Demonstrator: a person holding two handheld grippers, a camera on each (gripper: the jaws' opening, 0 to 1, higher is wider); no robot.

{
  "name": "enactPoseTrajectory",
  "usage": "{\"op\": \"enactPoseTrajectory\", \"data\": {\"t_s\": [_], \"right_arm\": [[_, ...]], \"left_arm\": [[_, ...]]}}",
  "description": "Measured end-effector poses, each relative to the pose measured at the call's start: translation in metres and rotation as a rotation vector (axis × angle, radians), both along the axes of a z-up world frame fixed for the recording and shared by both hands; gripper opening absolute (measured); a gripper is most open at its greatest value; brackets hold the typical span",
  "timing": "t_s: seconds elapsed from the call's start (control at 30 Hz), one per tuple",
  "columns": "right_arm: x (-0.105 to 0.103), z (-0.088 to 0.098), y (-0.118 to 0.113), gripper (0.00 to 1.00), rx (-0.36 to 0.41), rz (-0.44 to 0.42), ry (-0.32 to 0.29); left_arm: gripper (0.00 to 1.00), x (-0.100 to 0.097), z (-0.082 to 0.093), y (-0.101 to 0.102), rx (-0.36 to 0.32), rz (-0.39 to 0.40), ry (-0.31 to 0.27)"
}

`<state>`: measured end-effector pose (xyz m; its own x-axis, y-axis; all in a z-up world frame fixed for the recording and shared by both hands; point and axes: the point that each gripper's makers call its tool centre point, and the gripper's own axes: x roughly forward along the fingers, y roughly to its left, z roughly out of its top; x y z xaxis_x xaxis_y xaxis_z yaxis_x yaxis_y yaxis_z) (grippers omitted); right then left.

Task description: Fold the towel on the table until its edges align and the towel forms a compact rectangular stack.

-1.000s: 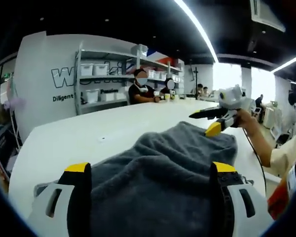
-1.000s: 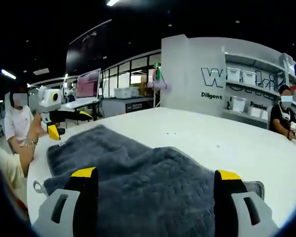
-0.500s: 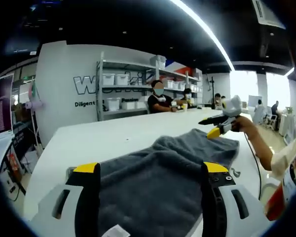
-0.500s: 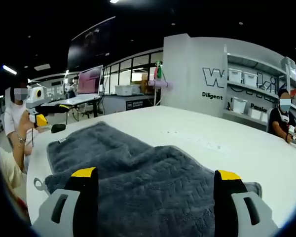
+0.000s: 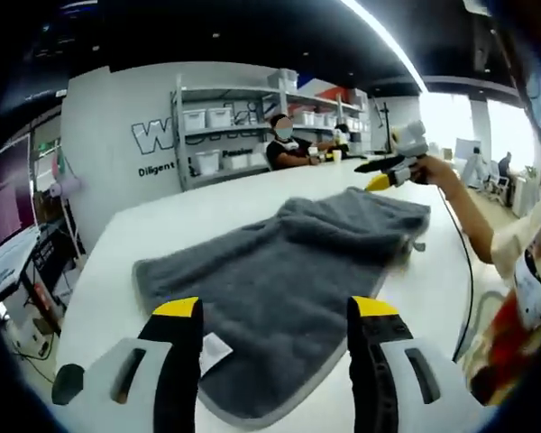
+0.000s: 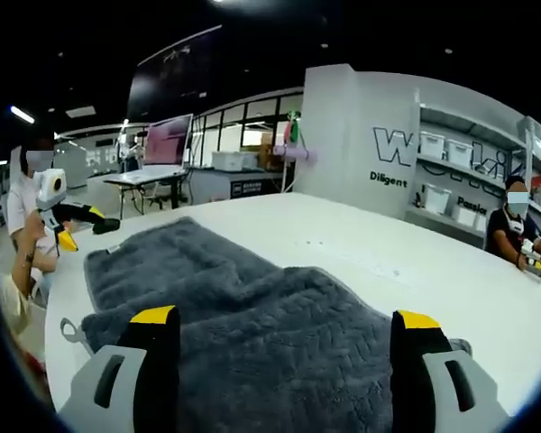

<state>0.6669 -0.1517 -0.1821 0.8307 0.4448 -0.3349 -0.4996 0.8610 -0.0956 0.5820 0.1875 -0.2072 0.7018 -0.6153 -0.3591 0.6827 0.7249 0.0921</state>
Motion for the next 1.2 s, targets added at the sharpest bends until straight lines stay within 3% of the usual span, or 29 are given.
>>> {"op": "enactPoseTrajectory", "data": {"t_s": [0.07, 0.33, 0.53, 0.73, 0.93, 1.2], "right_arm": [[0.001, -0.003, -0.002, 0.99, -0.004, -0.009, 0.011], [0.000, -0.003, -0.006, 0.99, -0.016, -0.021, 0.010], [0.000, -0.006, -0.006, 0.99, -0.016, -0.022, 0.019], [0.002, -0.008, -0.006, 0.99, -0.004, -0.023, 0.031], [0.002, -0.006, -0.005, 0.99, -0.006, -0.020, 0.027], [0.002, -0.005, -0.004, 0.98, -0.002, -0.017, 0.027]], "left_arm": [[0.62, -0.002, -0.006, 0.008, -0.008, 0.025, 0.012], [0.37, -0.005, -0.026, 0.043, -0.115, 0.130, 0.086], [0.31, -0.008, -0.049, 0.049, -0.077, 0.127, 0.126], [0.25, -0.006, -0.058, 0.052, -0.101, 0.144, 0.140], [0.17, -0.004, -0.060, 0.056, -0.066, 0.149, 0.136], [0.09, -0.006, -0.061, 0.052, 0.034, 0.108, 0.098]]}}
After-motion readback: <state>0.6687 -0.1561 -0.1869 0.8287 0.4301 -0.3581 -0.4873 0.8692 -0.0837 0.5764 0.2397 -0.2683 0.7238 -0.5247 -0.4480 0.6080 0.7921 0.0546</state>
